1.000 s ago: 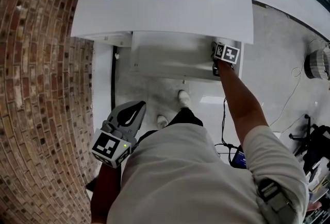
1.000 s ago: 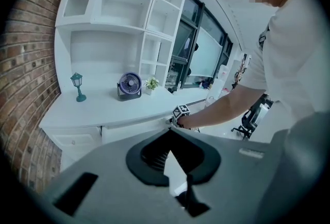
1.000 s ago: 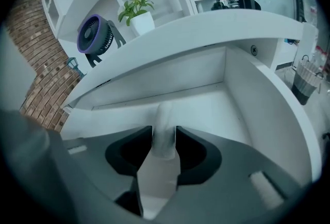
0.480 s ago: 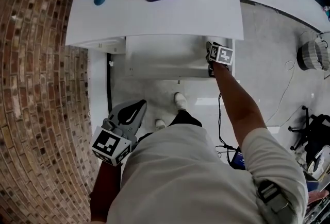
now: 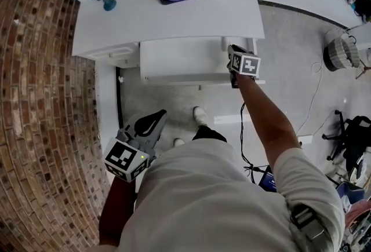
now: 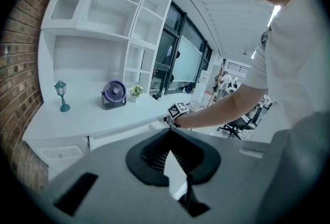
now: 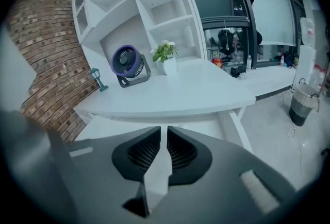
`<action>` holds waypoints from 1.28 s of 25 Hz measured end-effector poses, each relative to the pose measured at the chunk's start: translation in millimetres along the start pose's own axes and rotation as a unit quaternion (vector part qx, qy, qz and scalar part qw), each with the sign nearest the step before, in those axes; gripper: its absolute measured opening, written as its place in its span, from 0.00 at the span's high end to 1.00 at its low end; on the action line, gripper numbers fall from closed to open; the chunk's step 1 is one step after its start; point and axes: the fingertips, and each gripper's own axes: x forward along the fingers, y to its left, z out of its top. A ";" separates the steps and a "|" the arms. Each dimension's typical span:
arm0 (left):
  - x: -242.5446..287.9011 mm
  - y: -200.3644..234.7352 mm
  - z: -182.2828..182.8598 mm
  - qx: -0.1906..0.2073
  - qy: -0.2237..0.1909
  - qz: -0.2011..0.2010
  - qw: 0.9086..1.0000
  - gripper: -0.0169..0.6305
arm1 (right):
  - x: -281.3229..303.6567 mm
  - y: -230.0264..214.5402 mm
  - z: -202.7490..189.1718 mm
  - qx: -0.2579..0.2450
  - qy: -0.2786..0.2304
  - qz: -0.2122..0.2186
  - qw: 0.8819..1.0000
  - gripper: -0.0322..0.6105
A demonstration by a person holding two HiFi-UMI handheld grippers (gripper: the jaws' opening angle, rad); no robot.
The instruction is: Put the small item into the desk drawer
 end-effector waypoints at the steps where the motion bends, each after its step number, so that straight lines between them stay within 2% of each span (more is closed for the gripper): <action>1: -4.1 -1.4 -2.1 0.004 0.000 -0.003 1.000 0.97 | -7.1 5.5 0.7 -0.004 -0.005 0.002 1.000 0.88; 7: -30.9 -8.7 -18.8 -0.010 -0.022 -0.018 1.000 0.97 | -53.2 42.7 -0.5 -0.034 -0.031 0.022 0.999 0.93; 15: -68.1 -15.5 -38.3 -0.020 -0.048 -0.024 0.998 0.97 | -125.4 95.0 -22.6 -0.057 -0.055 0.045 0.996 0.93; 22: -98.0 -29.0 -63.9 -0.022 -0.060 -0.033 0.997 0.97 | -196.8 159.8 -59.0 -0.070 -0.064 0.103 0.990 0.93; 32: -144.7 -47.7 -109.3 -0.033 -0.068 -0.030 0.997 0.97 | -280.0 248.5 -113.4 -0.112 -0.062 0.182 0.975 0.93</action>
